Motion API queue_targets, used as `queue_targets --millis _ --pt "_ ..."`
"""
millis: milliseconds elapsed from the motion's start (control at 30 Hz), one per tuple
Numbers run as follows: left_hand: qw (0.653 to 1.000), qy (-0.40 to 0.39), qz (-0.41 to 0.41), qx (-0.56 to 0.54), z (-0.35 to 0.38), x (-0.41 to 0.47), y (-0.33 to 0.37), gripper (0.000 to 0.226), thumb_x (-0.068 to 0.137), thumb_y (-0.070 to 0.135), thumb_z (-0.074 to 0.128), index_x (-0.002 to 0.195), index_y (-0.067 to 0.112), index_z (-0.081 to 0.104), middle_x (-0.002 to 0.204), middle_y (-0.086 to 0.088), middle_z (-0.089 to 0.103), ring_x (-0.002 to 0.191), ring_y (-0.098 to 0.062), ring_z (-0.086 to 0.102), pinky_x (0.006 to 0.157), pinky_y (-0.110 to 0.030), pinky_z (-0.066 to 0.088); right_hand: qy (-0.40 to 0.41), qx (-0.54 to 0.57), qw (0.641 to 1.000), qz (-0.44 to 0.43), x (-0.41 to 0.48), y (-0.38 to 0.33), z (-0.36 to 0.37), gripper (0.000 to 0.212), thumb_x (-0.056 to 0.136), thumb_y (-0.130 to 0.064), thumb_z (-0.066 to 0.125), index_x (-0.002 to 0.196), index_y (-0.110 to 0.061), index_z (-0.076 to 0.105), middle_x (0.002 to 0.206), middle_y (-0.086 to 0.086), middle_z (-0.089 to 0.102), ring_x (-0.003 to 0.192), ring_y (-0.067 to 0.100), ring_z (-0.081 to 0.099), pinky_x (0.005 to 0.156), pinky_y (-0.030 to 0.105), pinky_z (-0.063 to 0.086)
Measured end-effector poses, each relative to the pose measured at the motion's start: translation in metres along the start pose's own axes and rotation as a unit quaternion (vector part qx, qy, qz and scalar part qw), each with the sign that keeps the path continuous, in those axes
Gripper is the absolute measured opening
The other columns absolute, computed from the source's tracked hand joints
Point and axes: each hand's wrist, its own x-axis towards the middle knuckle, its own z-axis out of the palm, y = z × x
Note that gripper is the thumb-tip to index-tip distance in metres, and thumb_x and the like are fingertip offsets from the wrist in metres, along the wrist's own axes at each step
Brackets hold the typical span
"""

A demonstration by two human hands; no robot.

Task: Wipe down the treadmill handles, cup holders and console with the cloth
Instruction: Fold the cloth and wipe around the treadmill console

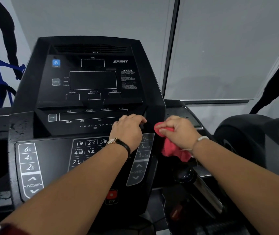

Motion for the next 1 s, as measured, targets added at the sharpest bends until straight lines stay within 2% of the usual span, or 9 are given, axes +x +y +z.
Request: queue_targets --millis 167,233,367,433,600,700,833,933,1000 --pt "1.0 0.002 0.002 0.004 0.0 0.001 0.0 0.042 0.092 0.008 0.037 0.12 0.033 0.055 0.117 0.014 0.058 0.109 -0.013 0.046 0.089 -0.03 0.034 -0.146 0.033 0.989 -0.011 -0.035 -0.008 -0.006 0.019 0.081 -0.015 0.073 0.096 -0.026 0.075 0.095 -0.007 0.059 0.074 0.0 0.06 0.071 0.01 0.047" --pt "1.0 0.004 0.001 0.002 0.0 0.0 0.0 0.041 0.092 0.009 0.037 0.12 0.032 0.055 0.117 0.014 0.058 0.109 -0.013 0.047 0.089 -0.03 0.034 -0.141 0.027 0.99 -0.002 -0.028 -0.005 -0.012 0.018 0.082 -0.013 0.071 0.096 -0.024 0.075 0.097 -0.004 0.06 0.067 -0.006 0.06 0.064 0.008 0.046" --pt "1.0 0.001 0.0 0.0 -0.001 -0.001 0.001 0.041 0.092 0.008 0.037 0.121 0.032 0.055 0.118 0.013 0.058 0.109 -0.013 0.047 0.09 -0.031 0.035 -0.002 -0.038 0.999 -0.013 0.0 0.002 -0.004 0.019 0.083 -0.017 0.071 0.1 -0.024 0.074 0.088 -0.007 0.057 0.087 0.005 0.055 0.095 0.022 0.043" --pt "1.0 0.002 0.003 0.002 -0.002 -0.001 0.001 0.041 0.092 0.009 0.037 0.121 0.032 0.055 0.118 0.013 0.057 0.109 -0.013 0.047 0.089 -0.031 0.035 -0.018 -0.029 0.999 -0.008 -0.004 0.0 0.0 0.018 0.083 -0.018 0.071 0.099 -0.025 0.074 0.087 -0.007 0.056 0.087 0.007 0.055 0.093 0.02 0.042" --pt "1.0 0.006 0.005 0.002 0.0 0.001 0.0 0.04 0.093 0.009 0.037 0.12 0.032 0.055 0.117 0.014 0.058 0.108 -0.013 0.047 0.089 -0.031 0.036 -0.166 0.033 0.986 -0.013 -0.026 0.001 -0.012 0.021 0.078 -0.015 0.075 0.092 -0.031 0.075 0.092 -0.01 0.062 0.085 0.001 0.06 0.084 0.013 0.047" --pt "1.0 0.006 0.004 0.0 0.001 0.001 0.0 0.04 0.093 0.009 0.037 0.119 0.032 0.055 0.117 0.014 0.058 0.106 -0.013 0.047 0.089 -0.032 0.038 -0.079 0.039 0.996 -0.02 -0.006 0.009 -0.013 0.026 0.078 -0.009 0.074 0.091 -0.031 0.073 0.093 0.0 0.064 0.086 0.008 0.06 0.088 0.017 0.045" --pt "1.0 0.005 0.003 -0.005 0.0 0.001 0.0 0.041 0.092 0.007 0.036 0.12 0.032 0.055 0.117 0.013 0.058 0.107 -0.013 0.047 0.09 -0.032 0.037 0.023 0.042 0.999 0.014 0.006 0.008 -0.004 0.031 0.084 -0.012 0.069 0.083 -0.044 0.069 0.098 -0.003 0.064 0.094 0.005 0.059 0.093 0.02 0.042" --pt "1.0 -0.003 0.013 -0.008 -0.002 -0.001 0.001 0.041 0.093 0.008 0.036 0.122 0.03 0.055 0.121 0.012 0.056 0.109 -0.014 0.047 0.094 -0.034 0.039 -0.017 0.034 0.998 0.04 0.003 0.002 -0.006 0.026 0.089 -0.006 0.06 0.102 -0.024 0.072 0.098 -0.008 0.062 0.095 0.002 0.058 0.094 0.014 0.041" --pt "0.999 0.009 0.027 -0.031 -0.004 -0.003 0.001 0.037 0.095 0.012 0.038 0.123 0.029 0.055 0.122 0.011 0.055 0.11 -0.014 0.047 0.096 -0.034 0.039 -0.056 0.118 0.989 0.062 0.001 -0.006 -0.014 0.036 0.089 0.009 0.047 0.114 -0.007 0.067 0.102 -0.002 0.067 0.095 0.005 0.062 0.093 0.013 0.045"
